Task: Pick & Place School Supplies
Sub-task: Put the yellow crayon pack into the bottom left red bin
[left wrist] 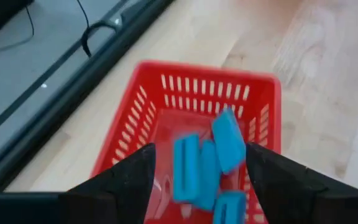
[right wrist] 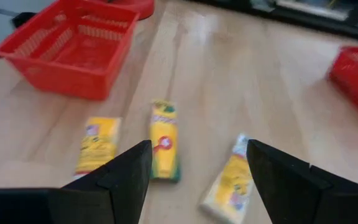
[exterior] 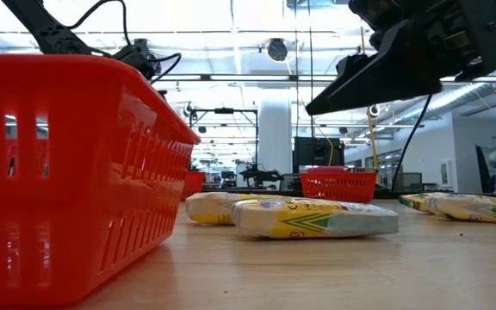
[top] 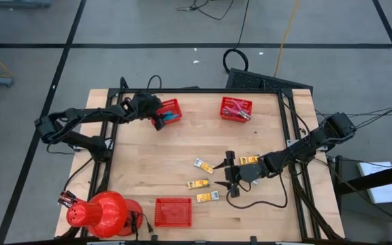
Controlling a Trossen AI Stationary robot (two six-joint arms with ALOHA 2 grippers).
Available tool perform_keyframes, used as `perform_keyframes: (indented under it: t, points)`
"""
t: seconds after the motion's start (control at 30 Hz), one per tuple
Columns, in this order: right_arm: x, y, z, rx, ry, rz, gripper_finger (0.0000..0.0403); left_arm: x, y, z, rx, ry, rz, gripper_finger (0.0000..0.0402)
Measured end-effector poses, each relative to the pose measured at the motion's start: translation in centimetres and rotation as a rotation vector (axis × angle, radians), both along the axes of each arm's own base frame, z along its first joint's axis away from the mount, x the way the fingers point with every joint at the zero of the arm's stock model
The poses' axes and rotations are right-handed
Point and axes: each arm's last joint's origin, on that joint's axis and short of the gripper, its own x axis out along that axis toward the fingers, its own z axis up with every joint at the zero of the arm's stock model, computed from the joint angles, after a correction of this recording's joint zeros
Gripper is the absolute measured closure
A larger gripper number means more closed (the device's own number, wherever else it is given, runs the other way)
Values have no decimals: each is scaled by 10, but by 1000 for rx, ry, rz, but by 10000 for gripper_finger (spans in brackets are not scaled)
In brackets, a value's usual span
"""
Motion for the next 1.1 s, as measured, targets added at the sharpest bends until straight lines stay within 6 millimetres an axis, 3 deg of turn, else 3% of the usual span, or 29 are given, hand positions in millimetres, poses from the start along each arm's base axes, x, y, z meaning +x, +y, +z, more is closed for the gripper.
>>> perform_keyframes:
  t: [0.27, 0.53, 0.7, 0.83, 1.0, 1.1]
  points:
    - [6, -8, 10, -120, -118, -105, 149, 16, -18, 29, 51, -246, -226, 161]
    - [15, -23, 30, -304, -302, -217, 149, 29, -73, 54, 82, -359, -502, 188]
    - [22, -38, 36, -203, -325, -188, 149, 30, -103, 54, 137, -281, -529, 194]
    - [30, -52, 17, -6, -174, -119, 149, 30, -116, 48, 120, -212, -501, 189]
    - [34, -53, -10, 48, -47, -122, 149, 27, -126, 31, 126, -165, -455, 183]
    - [36, -49, -25, 91, 17, -109, 149, 23, -128, 21, 146, -235, -402, 183]
